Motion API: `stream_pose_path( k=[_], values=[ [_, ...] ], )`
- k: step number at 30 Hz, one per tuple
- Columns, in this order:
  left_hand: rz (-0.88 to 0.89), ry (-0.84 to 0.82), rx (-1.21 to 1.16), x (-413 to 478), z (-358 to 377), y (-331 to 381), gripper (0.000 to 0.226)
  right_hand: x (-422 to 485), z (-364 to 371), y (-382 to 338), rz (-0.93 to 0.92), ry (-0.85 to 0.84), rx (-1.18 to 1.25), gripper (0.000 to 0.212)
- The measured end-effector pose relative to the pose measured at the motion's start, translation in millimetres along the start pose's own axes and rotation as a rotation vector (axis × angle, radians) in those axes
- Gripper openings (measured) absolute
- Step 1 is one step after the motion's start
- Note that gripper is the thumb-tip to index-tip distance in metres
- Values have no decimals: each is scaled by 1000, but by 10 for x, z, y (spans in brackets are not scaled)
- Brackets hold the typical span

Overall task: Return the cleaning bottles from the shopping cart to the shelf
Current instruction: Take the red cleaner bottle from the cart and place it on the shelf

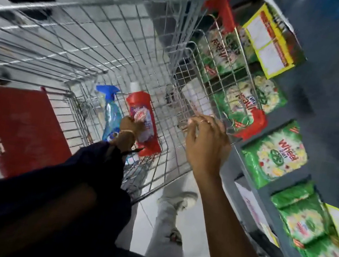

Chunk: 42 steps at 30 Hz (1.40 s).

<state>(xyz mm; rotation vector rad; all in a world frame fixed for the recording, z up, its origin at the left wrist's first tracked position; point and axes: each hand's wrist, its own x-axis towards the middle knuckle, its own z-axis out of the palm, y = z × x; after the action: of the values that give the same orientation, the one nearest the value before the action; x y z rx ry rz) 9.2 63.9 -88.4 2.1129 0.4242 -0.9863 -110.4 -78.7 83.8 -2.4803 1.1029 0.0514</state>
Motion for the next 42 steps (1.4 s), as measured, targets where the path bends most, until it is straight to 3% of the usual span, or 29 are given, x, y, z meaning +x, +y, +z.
stream_pose_path(
  k=[4,7,10,15,20,24,30,37,42],
  values=[
    [-65,-64,-107,-73,-58,140,34,-14,-2,0,-13,14,-33,30],
    [14,-107,-31,-194,-175,242,37,-27,-25,-29,-17,6,-47,29],
    [143,-171,-102,-528,-306,479,40,-53,-119,-44,-28,-38,53,26],
    [462,-282,-223,-1422,-682,1017,33,-227,-543,-120,134,-214,814,33],
    [745,-460,-286,-2587,-873,1553,29,-711,-1201,-20,99,-230,1240,35],
    [859,-634,-303,-3353,-729,1639,32,-1149,-1650,202,124,-147,1398,35],
    [898,-824,-179,-3922,-272,1381,15,-1808,-1961,807,188,56,1426,39],
    [931,-920,-9,-4336,294,1185,13,-2371,-2046,1417,276,245,1453,31],
    [1027,-994,16,-4653,689,1264,9,-2523,-2232,1777,229,377,1447,25]
  ],
)
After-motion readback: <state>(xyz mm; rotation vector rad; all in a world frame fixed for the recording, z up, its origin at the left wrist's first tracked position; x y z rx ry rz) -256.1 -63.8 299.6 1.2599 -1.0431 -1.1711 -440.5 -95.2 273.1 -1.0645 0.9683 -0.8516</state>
